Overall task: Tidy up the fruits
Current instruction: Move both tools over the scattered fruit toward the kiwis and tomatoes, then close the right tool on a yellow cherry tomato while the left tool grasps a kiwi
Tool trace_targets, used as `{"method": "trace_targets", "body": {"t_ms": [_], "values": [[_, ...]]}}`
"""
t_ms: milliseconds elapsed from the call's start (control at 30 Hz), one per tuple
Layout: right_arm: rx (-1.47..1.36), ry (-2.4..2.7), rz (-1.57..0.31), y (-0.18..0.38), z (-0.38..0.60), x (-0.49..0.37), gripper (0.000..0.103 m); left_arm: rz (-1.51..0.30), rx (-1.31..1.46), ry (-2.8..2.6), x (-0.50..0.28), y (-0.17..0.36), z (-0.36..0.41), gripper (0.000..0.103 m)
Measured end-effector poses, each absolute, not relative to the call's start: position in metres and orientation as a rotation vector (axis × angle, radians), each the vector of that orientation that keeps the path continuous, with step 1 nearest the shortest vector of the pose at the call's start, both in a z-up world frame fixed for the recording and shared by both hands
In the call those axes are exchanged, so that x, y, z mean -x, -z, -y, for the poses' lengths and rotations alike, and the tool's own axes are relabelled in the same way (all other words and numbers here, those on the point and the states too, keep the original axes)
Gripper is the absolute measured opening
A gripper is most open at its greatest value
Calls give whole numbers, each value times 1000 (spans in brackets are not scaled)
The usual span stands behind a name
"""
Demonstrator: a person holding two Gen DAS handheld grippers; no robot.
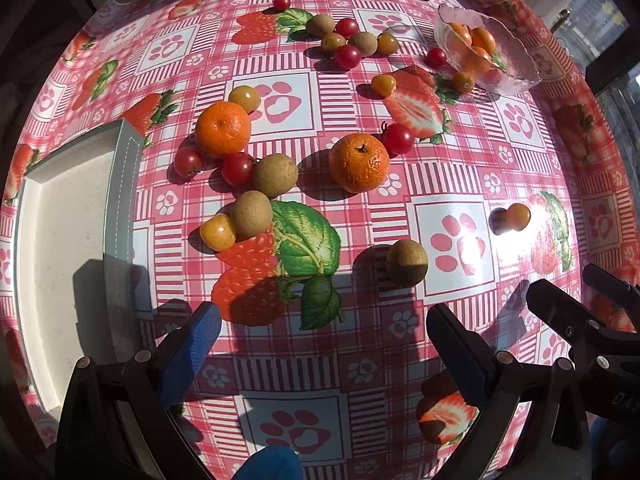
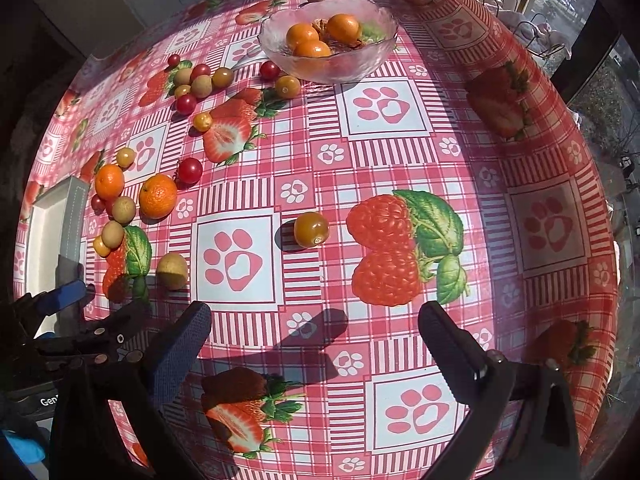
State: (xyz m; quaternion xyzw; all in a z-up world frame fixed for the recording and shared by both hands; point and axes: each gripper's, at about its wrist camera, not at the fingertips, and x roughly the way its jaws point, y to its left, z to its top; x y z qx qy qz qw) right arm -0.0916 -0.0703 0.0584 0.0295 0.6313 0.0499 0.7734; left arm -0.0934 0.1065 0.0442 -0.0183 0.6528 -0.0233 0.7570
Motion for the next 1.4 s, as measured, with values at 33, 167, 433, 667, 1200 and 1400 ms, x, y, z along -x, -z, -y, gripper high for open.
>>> {"method": "trace_targets", "body": {"t_ms": [33, 167, 433, 667, 1200, 1400], "values": [[-65, -108, -1367, -58, 71, 92, 103, -1424, 39, 51, 93, -44, -106, 103], [-67, -108, -1370, -58, 72, 91, 103, -1427, 36, 50, 93, -44, -107, 103], [-71, -107, -1371, -58, 73, 91, 103, -1425, 26, 45, 92, -40, -106, 103], [-85, -111, -1365, -56, 80, 83, 103, -1426, 28, 38, 85, -28, -103, 103], [-38, -175, -1393, -30, 73, 55, 99, -1415, -18, 38, 64, -3, -63, 103], [22, -201, -1378, -25, 61, 50, 78, -1431, -25, 13, 58, 5, -51, 103]]}}
